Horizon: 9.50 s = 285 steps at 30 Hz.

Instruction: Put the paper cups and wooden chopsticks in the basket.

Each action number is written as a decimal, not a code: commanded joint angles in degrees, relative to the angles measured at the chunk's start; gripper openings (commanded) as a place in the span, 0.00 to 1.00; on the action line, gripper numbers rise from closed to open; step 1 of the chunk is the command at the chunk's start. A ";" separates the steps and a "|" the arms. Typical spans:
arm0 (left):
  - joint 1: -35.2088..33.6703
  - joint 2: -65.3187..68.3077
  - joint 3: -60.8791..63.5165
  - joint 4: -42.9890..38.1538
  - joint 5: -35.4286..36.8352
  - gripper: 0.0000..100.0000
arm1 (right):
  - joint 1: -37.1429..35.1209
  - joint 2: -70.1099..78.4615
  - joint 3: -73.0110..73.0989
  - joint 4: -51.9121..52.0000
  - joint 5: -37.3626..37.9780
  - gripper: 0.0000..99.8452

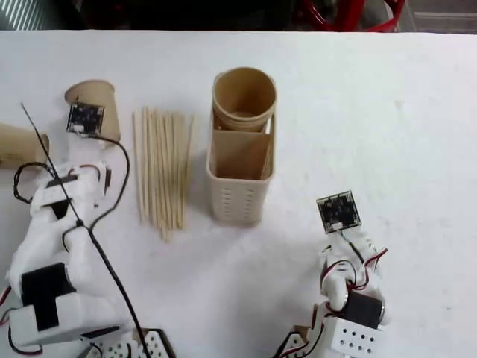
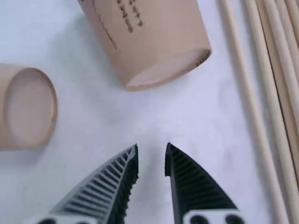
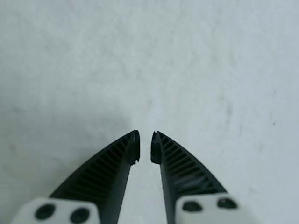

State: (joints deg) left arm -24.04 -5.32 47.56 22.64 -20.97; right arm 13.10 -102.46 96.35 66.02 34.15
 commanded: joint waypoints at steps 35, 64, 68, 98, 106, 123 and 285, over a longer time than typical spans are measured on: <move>3.21 4.35 -10.46 -10.99 5.89 0.12 | 0.22 -0.31 0.53 0.22 0.35 0.06; 6.99 -40.31 -10.46 39.74 -8.88 0.12 | 0.22 -0.31 0.53 0.22 0.35 0.06; 7.52 -44.53 -11.25 36.57 -8.18 0.12 | 0.22 -0.31 0.53 0.22 0.35 0.06; 9.71 17.89 -54.77 45.45 5.45 0.19 | 0.22 -0.31 0.53 0.22 0.35 0.06; 10.07 23.69 -55.21 45.54 5.01 0.05 | 0.22 -0.31 0.53 0.22 0.35 0.06; 24.31 -6.99 -58.81 59.78 3.08 0.02 | 0.22 -0.31 0.53 0.22 0.35 0.06; -23.60 32.22 -71.91 23.12 8.44 0.24 | 0.22 -0.31 0.53 0.22 0.35 0.06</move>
State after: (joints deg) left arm -46.99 22.64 -18.29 49.54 -15.34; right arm 13.10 -102.46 96.35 66.02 34.15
